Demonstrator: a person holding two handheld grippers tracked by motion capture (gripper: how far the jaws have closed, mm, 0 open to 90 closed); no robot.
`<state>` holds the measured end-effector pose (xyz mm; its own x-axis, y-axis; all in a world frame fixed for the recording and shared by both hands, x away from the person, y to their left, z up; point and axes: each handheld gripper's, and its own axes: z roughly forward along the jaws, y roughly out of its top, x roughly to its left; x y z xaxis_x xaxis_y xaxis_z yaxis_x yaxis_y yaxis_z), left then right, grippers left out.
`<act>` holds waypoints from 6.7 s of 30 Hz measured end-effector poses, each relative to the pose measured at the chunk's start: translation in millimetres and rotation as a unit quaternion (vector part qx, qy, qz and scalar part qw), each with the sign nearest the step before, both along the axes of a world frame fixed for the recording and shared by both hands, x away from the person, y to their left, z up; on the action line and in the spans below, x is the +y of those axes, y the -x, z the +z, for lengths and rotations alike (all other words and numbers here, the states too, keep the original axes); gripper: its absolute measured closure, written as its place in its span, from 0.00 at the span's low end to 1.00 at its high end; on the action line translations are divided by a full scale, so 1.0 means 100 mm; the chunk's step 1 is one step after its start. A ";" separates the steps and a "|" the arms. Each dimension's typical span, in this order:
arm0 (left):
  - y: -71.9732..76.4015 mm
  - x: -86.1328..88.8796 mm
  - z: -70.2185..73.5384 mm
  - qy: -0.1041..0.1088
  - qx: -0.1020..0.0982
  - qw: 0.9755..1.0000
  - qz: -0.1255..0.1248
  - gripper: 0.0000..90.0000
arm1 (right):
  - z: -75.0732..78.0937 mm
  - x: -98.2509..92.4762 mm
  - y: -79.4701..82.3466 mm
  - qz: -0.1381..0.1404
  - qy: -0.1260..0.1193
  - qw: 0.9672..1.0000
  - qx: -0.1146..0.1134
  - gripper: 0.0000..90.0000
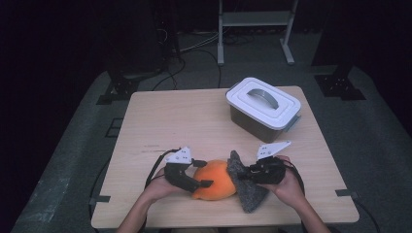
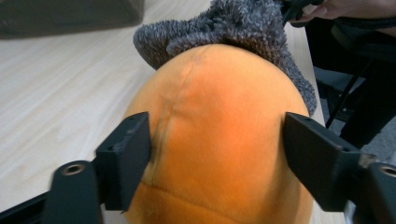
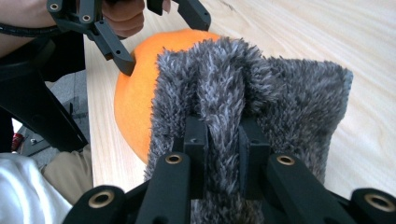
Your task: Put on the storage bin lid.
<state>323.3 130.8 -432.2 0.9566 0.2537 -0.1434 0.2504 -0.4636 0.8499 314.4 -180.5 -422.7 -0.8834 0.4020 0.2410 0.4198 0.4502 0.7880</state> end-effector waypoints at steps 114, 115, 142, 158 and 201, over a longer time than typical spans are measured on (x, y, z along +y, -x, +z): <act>0.18 -0.24 -0.01 -0.052 -0.112 0.992 0.004 0.34 | 0.15 0.25 0.14 -0.023 0.018 0.996 -0.078 0.82; 0.19 -0.26 -0.01 -0.054 -0.113 0.992 0.006 0.33 | 0.12 0.26 0.13 -0.025 0.016 0.997 -0.073 0.82; 0.15 -0.23 0.01 -0.058 -0.093 0.994 0.008 0.34 | 0.06 0.16 0.13 -0.032 0.022 0.998 -0.041 0.82; 0.09 -0.23 -0.01 -0.044 -0.073 0.996 0.022 0.40 | 0.03 0.24 0.16 -0.006 0.038 0.998 -0.058 0.81; 0.09 -0.23 0.07 -0.049 -0.066 0.997 0.008 0.40 | 0.10 0.16 0.13 -0.003 0.026 0.998 -0.054 0.84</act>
<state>313.8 107.5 -425.2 0.9613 0.2753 0.0097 0.1470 -0.5425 0.8271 301.0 -164.5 -412.6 -0.9006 0.4166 0.1241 0.3369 0.4887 0.8048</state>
